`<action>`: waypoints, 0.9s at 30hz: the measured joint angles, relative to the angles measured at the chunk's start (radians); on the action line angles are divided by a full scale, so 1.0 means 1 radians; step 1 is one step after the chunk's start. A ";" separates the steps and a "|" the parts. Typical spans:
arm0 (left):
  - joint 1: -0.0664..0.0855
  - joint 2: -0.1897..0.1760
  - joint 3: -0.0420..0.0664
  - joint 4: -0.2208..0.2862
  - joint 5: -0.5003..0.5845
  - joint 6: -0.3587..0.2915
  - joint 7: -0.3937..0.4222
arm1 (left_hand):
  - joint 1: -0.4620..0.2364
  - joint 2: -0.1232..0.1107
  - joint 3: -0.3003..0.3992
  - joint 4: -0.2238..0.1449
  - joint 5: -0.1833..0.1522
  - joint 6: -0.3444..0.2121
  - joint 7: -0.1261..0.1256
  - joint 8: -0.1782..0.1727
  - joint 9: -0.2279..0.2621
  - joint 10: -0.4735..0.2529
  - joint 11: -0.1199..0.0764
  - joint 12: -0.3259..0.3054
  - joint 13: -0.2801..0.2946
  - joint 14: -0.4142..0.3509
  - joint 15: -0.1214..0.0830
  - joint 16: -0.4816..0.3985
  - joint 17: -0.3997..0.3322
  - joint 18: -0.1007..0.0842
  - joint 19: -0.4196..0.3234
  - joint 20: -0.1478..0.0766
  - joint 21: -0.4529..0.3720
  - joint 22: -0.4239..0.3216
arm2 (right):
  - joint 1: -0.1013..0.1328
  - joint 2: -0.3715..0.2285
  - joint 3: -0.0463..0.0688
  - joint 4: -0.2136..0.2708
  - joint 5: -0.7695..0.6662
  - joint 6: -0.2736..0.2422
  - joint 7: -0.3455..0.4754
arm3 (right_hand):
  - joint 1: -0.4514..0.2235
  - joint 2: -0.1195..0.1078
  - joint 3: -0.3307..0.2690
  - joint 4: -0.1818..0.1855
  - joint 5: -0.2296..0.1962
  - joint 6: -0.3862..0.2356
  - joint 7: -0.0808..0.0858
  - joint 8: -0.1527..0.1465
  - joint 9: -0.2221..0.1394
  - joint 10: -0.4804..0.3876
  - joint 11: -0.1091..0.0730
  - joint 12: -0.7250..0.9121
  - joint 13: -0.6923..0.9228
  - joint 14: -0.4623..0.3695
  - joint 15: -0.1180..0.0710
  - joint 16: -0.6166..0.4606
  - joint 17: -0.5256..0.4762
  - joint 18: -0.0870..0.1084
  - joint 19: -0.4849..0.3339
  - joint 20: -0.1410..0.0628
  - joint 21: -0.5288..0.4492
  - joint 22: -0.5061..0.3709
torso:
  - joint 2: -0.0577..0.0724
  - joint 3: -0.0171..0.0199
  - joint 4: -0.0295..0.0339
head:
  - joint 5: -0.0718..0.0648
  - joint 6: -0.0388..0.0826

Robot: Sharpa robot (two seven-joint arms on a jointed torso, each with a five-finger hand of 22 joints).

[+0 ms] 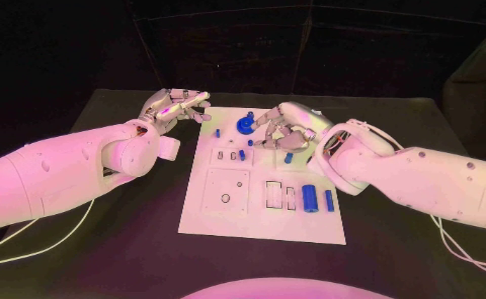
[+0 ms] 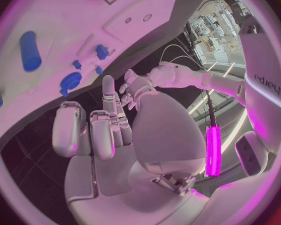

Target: Assemble the parts on the task board

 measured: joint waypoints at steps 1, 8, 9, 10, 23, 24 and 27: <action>0.004 -0.002 0.000 0.004 -0.021 0.011 -0.018 | -0.012 -0.003 -0.004 0.004 0.000 0.001 -0.001 0.000 0.000 0.004 -0.003 0.000 0.002 0.003 -0.003 0.032 0.026 0.000 0.018 -0.008 0.015 0.008 | 0.013 -0.012 0.002 0.004 0.025 0.003 0.008 | 0.003 -0.003 -0.003 -0.003 0.008 0.009 -0.005 0.006 0.001 0.019 -0.003 0.025 0.016 0.001 -0.001 -0.006 0.000 0.000 0.000 0.000 0.000 0.000 | -0.002 0.0005 -0.0007 | 0.001 0.000; 0.041 -0.002 0.001 0.030 -0.220 0.098 -0.209 | -0.111 -0.005 -0.071 0.071 0.000 0.024 -0.033 0.024 0.012 0.112 -0.035 0.111 0.083 0.005 -0.039 0.757 0.781 0.000 0.178 -0.055 0.181 0.110 | 0.066 -0.084 0.006 0.012 0.189 0.037 0.041 | 0.010 0.029 -0.060 0.002 0.054 0.062 -0.020 0.041 0.001 0.041 -0.018 0.675 0.580 0.001 -0.017 -0.017 0.001 0.000 0.003 -0.015 0.000 -0.008 | -0.019 0.0044 -0.0030 | 0.007 -0.006; 0.047 -0.001 0.001 0.034 -0.248 0.106 -0.242 | -0.123 -0.002 -0.081 0.081 0.000 0.033 -0.041 0.038 0.018 0.128 -0.044 0.147 0.109 0.007 -0.047 0.893 0.919 0.000 0.216 -0.065 0.271 0.201 | 0.069 -0.091 0.006 0.012 0.206 0.042 0.043 | 0.004 0.035 -0.064 0.006 0.054 0.071 -0.020 0.047 0.002 0.041 -0.019 0.720 0.618 0.002 -0.017 -0.017 0.001 0.000 0.003 -0.015 0.000 -0.008 | -0.022 0.0051 -0.0030 | 0.007 -0.008; 0.052 0.000 0.001 0.038 -0.276 0.114 -0.276 | -0.124 -0.001 -0.091 0.091 0.005 0.036 -0.045 0.051 0.023 0.133 -0.049 0.195 0.146 0.006 -0.057 0.978 0.972 -0.019 0.246 -0.075 0.389 0.326 | 0.073 -0.097 0.006 0.011 0.223 0.047 0.044 | 0.001 0.038 -0.067 0.009 0.049 0.081 -0.022 0.055 0.003 0.046 -0.022 0.760 0.651 0.002 -0.017 -0.017 0.001 0.000 0.003 -0.015 0.000 -0.008 | -0.024 0.0058 -0.0030 | 0.008 -0.009; 0.162 0.097 -0.058 0.052 -0.649 0.221 -0.744 | -0.160 0.055 -0.242 0.230 0.003 -0.022 -0.090 0.330 0.200 0.013 -0.085 0.987 0.892 0.007 -0.089 1.156 1.010 -0.079 0.249 -0.100 0.935 0.958 | 0.090 -0.148 0.006 -0.012 0.347 0.085 0.011 | 0.011 0.096 -0.127 0.024 0.072 0.137 -0.069 0.205 0.091 0.060 -0.053 0.926 0.788 0.002 -0.049 -0.008 0.001 0.000 0.001 -0.046 -0.001 -0.016 | -0.049 0.0164 -0.0108 | 0.020 -0.018; 0.170 0.114 -0.064 0.046 -0.680 0.232 -0.774 | -0.155 0.060 -0.242 0.230 0.003 -0.030 -0.089 0.341 0.208 0.013 -0.085 0.991 0.896 0.007 -0.089 1.156 1.010 -0.088 0.253 -0.097 0.950 0.978 | 0.091 -0.148 0.006 -0.017 0.352 0.085 0.006 | 0.018 0.103 -0.123 0.018 0.085 0.121 -0.064 0.205 0.095 0.057 -0.055 0.923 0.787 0.002 -0.049 -0.008 0.001 0.000 0.000 -0.048 -0.005 -0.020 | -0.050 0.0166 -0.0111 | 0.020 -0.018; 0.181 0.156 -0.076 0.026 -0.749 0.258 -0.834 | -0.157 0.067 -0.254 0.227 0.003 -0.056 -0.089 0.373 0.235 0.013 -0.085 1.000 0.906 0.007 -0.089 1.156 1.010 -0.093 0.253 -0.097 0.970 1.004 | 0.091 -0.148 0.006 -0.028 0.362 0.082 -0.006 | 0.035 0.099 -0.126 0.008 0.111 0.087 -0.052 0.205 0.101 0.042 -0.041 0.909 0.776 0.002 -0.049 -0.008 0.001 0.000 -0.001 -0.047 -0.013 -0.033 | -0.053 0.0169 -0.0124 | 0.022 -0.019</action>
